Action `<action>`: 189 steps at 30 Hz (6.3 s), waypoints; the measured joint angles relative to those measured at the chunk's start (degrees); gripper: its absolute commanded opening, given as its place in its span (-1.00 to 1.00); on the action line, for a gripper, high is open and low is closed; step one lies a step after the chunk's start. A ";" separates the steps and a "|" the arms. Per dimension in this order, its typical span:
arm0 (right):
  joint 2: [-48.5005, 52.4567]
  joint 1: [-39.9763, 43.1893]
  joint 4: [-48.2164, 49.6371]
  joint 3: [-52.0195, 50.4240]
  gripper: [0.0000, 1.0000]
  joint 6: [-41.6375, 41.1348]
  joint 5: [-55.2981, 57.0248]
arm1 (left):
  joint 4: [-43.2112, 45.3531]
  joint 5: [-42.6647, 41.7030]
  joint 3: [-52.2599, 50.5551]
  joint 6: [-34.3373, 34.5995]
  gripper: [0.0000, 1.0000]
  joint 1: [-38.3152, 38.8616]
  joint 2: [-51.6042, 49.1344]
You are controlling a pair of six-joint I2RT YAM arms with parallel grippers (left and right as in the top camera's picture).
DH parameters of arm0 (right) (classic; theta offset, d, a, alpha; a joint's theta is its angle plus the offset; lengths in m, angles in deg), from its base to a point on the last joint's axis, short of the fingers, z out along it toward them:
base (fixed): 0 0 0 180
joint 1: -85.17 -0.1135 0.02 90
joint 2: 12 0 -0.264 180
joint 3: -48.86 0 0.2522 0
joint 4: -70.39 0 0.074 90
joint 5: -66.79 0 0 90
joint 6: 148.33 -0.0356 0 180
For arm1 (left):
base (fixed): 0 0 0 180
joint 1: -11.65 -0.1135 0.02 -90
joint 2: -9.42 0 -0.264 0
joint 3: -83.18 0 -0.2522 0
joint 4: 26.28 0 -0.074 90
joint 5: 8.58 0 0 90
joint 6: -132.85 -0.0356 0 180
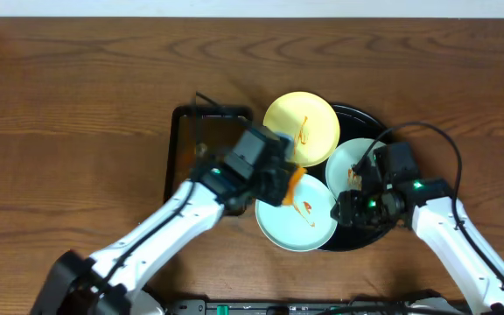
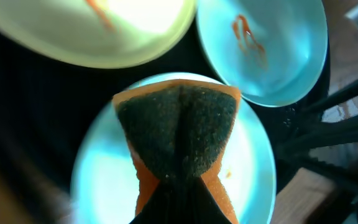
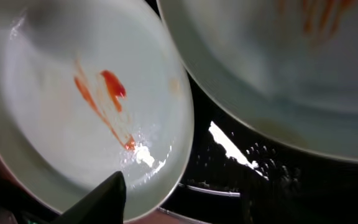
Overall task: Clean dirty plates on tray and stack at the side
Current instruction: 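Scrub the lower pale green plate with the sponge in the left gripper, then return the sponge to the water tray with the left gripper, then lift the scrubbed pale green plate with the right gripper, place it right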
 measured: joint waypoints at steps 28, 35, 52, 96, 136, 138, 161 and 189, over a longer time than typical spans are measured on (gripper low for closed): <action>0.02 0.00 11.63 -9.75 -0.76 -9.81 -2.12 | 9.18 -0.22 0.00 18.64 -0.85 12.92 -10.91; 0.02 0.00 11.72 -9.75 -0.95 -10.19 -2.08 | 10.19 -0.24 0.00 25.42 -0.85 13.00 -13.29; 0.02 0.00 11.74 -9.75 -0.98 -10.19 -2.08 | 12.94 -7.32 0.00 30.18 -0.85 13.14 -15.67; -0.04 -0.39 12.98 -9.86 -0.38 -10.58 -3.19 | -10.25 13.05 0.61 7.48 -0.84 -11.87 3.96; -7.93 -3.50 8.92 -0.72 -0.98 -2.27 15.26 | -10.86 16.81 0.35 6.62 -0.84 -21.00 2.67; -7.91 -3.50 5.88 1.18 -0.98 -1.20 17.66 | -10.88 16.81 0.35 6.62 -0.84 -21.00 2.67; -7.91 -5.42 3.02 13.31 -0.98 14.49 40.35 | -10.71 16.81 0.35 6.62 -0.85 -21.00 2.67; 0.00 -31.76 21.03 13.42 -0.98 35.12 76.24 | -10.49 16.81 0.35 6.62 -0.85 -21.00 2.67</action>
